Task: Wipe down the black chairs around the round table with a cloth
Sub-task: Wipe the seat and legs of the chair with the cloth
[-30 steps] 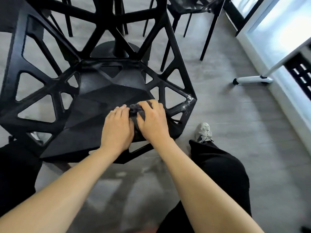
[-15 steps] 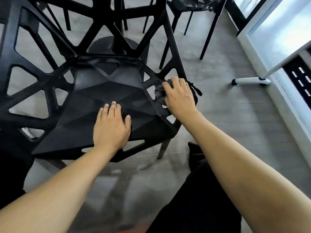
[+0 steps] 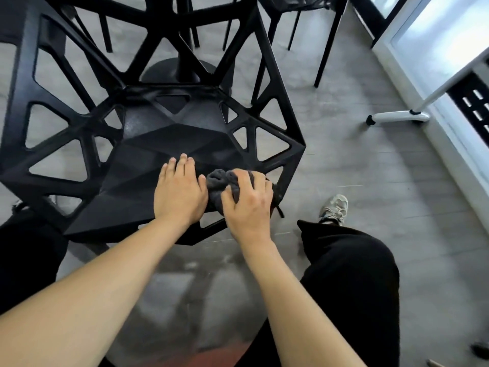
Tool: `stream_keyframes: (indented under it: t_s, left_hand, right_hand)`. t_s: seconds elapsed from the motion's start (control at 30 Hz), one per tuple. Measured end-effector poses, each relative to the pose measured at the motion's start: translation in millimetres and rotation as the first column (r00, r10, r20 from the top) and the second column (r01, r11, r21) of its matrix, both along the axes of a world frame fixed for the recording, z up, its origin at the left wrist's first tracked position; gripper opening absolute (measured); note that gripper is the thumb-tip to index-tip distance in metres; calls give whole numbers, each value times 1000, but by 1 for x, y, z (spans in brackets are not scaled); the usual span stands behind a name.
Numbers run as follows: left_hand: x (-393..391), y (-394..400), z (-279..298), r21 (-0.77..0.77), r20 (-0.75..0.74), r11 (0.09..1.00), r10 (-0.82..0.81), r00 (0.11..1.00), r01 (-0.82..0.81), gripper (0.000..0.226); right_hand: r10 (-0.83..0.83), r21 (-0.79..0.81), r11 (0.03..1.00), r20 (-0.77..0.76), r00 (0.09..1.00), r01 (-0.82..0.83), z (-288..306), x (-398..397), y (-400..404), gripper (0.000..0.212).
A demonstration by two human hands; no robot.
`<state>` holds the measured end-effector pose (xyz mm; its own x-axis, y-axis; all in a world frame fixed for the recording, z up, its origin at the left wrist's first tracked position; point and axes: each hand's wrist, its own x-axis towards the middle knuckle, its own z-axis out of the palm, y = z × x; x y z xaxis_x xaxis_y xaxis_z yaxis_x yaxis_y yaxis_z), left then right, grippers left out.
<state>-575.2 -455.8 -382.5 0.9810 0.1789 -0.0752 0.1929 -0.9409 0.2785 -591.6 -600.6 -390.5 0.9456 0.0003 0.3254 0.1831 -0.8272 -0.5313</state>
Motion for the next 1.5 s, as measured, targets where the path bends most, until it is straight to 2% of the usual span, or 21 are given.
stream_keyframes:
  t_s: [0.07, 0.13, 0.27, 0.4, 0.53, 0.6, 0.67, 0.77, 0.9, 1.07, 1.23, 1.4, 1.47, 1.5]
  left_hand:
    - [1, 1, -1, -14, 4, 1000, -9, 1000, 9, 56]
    - [0, 2, -2, -19, 4, 1000, -5, 1000, 5, 55]
    - [-1, 2, -2, -38, 22, 999, -3, 1000, 3, 55]
    - [0, 1, -4, -36, 34, 999, 9, 999, -8, 55]
    - [0, 1, -4, -4, 42, 1000, 2, 999, -1, 54]
    - [-1, 1, -5, 24, 46, 999, -28, 999, 27, 51]
    - [0, 0, -4, 57, 44, 995, -84, 996, 81, 46]
    - [13, -1, 1, 57, 37, 986, -159, 987, 157, 43]
    - [33, 2, 0, 11, 14, 966, -259, 966, 258, 54]
    - [32, 1, -8, -11, -19, 967, -255, 967, 255, 59]
    - [33, 1, -7, -16, -31, 967, -254, 967, 254, 59]
    - [33, 0, -7, -3, -24, 970, -245, 969, 245, 60]
    - [32, -1, -6, -5, -27, 971, -239, 971, 239, 63]
    - [32, -1, -6, -6, -31, 971, -239, 970, 239, 63]
  right_hand:
    - [23, -44, 999, 32, 999, -21, -2, 3, -7, 36]
    - [37, -173, 985, 60, 998, -26, 3, 21, -25, 35]
    - [-40, -410, 909, 89, 995, 73, 27, 76, -75, 36]
    - [-139, -324, 933, 78, 987, 157, 24, 78, -73, 39]
    - [11, -179, 984, 30, 999, -6, 4, 30, -36, 33]
    - [85, -159, 984, -4, 996, -85, 10, 30, -38, 35]
    - [119, -186, 976, 20, 993, -113, 26, 41, -50, 34]
    - [22, -215, 977, 147, 989, 10, 49, 69, -79, 30]
    - [7, -494, 864, 201, 980, 95, 45, 96, -96, 19]
    - [55, -603, 789, 254, 966, 114, 31, 132, -72, 13]
    - [-1, -662, 723, 285, 959, 197, 27, 187, -21, 16]
    - [180, -700, 700, 364, 914, 140, 14, 200, -28, 13]
    - [260, -659, 747, 408, 875, 85, 14, 201, -33, 3]
    - [302, -624, 780, 425, 853, 35, 16, 199, -34, 9]
